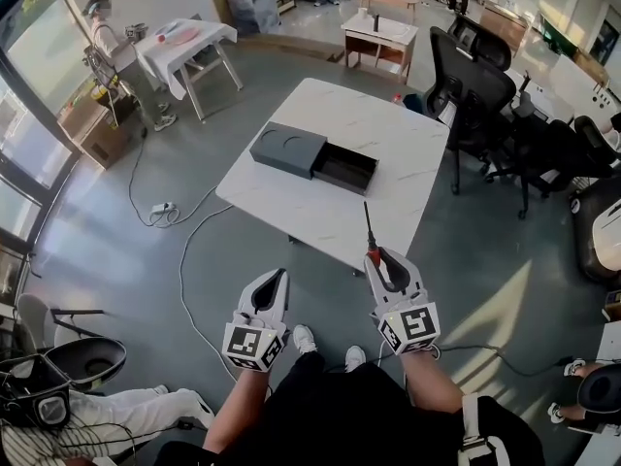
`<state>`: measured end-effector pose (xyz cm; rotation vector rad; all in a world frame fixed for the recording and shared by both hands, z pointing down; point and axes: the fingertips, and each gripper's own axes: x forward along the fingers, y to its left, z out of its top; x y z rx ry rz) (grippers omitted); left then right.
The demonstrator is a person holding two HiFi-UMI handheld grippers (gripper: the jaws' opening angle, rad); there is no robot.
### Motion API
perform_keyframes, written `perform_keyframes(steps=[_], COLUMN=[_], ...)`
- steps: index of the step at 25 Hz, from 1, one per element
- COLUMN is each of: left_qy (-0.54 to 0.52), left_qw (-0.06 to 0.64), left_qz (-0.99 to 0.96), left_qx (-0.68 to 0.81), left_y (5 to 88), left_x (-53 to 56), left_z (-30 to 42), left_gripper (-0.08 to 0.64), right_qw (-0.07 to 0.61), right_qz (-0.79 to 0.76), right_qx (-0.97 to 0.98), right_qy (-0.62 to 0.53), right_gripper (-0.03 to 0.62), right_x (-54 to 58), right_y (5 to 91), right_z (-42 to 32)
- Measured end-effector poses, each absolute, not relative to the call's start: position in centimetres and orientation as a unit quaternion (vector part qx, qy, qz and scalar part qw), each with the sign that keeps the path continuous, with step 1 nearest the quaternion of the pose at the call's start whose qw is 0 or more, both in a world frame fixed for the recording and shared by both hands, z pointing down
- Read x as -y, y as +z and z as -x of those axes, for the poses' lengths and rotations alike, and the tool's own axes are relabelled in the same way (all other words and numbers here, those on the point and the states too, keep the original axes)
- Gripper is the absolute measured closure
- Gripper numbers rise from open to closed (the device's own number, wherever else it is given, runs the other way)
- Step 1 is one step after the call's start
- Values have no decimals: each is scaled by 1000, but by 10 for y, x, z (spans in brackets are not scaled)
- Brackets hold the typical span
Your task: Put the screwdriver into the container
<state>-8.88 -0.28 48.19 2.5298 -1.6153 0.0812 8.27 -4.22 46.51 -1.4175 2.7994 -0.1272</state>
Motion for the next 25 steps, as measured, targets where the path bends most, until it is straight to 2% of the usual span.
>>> perform_keyframes(steps=[12, 25], left_qy=[40, 23], left_qw=[35, 46], left_qz=[-868, -891], left_qx=[494, 451], left_y=[478, 481], left_x=[60, 82], left_z=[147, 165], left_gripper=[551, 551], right_qw=[4, -2], right_qz=[485, 523], right_qx=[-874, -852], right_qy=[-32, -25], right_gripper=[495, 495], right_x=[84, 86], right_y=[457, 450], right_z=[-17, 6])
